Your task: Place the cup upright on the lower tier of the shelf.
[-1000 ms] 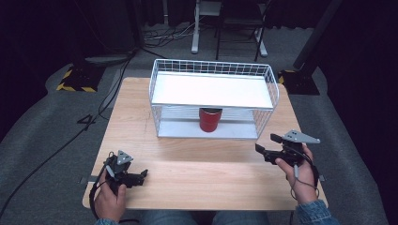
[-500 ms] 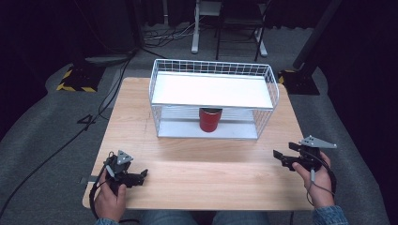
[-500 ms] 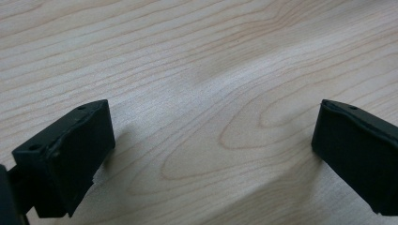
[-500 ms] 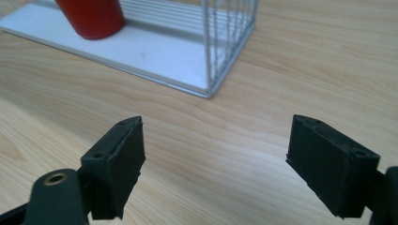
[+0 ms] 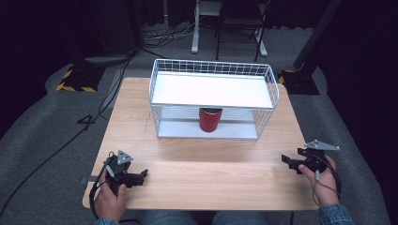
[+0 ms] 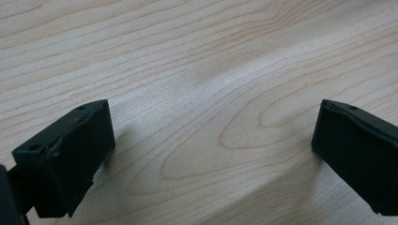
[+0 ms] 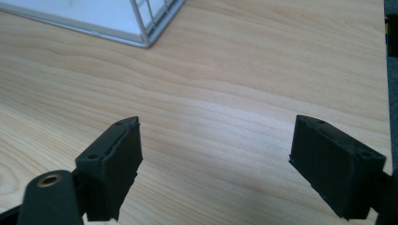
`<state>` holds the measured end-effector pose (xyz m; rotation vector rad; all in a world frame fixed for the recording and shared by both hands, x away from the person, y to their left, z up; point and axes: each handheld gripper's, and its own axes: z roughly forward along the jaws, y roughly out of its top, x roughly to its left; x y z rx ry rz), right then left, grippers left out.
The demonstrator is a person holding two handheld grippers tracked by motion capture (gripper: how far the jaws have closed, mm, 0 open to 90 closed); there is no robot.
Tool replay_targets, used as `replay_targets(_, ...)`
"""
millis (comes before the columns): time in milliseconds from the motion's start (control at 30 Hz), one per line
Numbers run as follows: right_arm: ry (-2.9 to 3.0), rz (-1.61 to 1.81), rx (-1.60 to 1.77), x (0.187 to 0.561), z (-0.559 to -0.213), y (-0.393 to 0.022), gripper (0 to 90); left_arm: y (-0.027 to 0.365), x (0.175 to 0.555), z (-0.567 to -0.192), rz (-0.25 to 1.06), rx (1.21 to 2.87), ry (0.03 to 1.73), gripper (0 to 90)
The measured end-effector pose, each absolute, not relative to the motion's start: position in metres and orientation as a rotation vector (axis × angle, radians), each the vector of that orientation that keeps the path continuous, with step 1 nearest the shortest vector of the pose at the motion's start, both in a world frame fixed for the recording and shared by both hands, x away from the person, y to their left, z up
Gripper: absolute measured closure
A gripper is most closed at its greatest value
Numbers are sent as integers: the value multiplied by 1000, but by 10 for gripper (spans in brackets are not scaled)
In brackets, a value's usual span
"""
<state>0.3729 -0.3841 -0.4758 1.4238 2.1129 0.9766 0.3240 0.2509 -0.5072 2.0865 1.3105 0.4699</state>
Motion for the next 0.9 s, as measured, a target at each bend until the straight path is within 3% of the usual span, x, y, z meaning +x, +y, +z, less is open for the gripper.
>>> replay_targets(567,2097,943,1439,370,-503,-398,154,251,324,-507,470,2086,1311,0)
replay_targets(767,2094,892,1430,372,-505,-395,56,251,324,-507,470,2087,1311,0)
replay_targets(900,2101,891,1426,372,-506,-394,51,251,324,-507,471,2086,1311,0)
